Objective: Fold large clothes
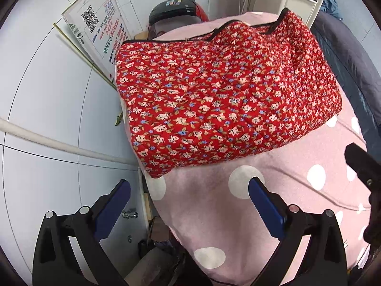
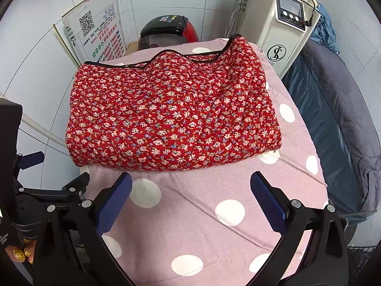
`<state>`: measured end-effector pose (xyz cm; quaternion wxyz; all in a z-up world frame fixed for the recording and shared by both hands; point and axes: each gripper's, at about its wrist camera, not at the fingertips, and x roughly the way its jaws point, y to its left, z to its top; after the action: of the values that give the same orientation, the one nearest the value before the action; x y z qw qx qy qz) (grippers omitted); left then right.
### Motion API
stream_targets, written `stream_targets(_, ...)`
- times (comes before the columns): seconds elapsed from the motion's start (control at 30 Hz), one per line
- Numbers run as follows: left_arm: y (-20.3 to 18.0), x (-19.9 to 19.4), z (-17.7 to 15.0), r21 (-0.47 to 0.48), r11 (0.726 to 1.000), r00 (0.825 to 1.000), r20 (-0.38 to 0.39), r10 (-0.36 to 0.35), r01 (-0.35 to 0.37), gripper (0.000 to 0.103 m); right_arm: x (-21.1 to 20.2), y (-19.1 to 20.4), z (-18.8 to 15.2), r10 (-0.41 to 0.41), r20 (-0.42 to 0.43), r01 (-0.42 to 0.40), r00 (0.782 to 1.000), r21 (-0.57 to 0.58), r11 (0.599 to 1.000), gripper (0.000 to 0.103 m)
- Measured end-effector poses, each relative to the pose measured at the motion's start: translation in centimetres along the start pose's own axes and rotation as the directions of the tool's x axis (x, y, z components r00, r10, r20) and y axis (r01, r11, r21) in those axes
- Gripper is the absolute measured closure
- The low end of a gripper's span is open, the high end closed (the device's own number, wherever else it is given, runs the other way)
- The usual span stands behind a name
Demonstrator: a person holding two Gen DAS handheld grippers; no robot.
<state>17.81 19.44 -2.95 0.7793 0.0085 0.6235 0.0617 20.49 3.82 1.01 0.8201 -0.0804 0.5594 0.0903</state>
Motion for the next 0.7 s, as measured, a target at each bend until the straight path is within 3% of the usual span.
stream_targets(0.3,0.0,-0.5,-0.2,0.003,0.999,0.996,0.086,0.034,-0.034,0.006,0.2,0.3,0.1,0.003,0.002,-0.003,1.000,-0.003,1.000,0.005)
stream_targets(0.53,-0.6,-0.2,0.2,0.029,0.999,0.999,0.035,0.041,-0.042,0.006,0.0,0.2,0.2,-0.008,0.005,0.008,1.000,-0.007,1.000,0.005)
stream_targets(0.7,-0.9,-0.4,0.0,0.043,0.998,0.998,0.039,0.040,-0.041,0.006,0.0,0.2,0.2,-0.007,0.003,0.007,1.000,-0.002,1.000,0.005)
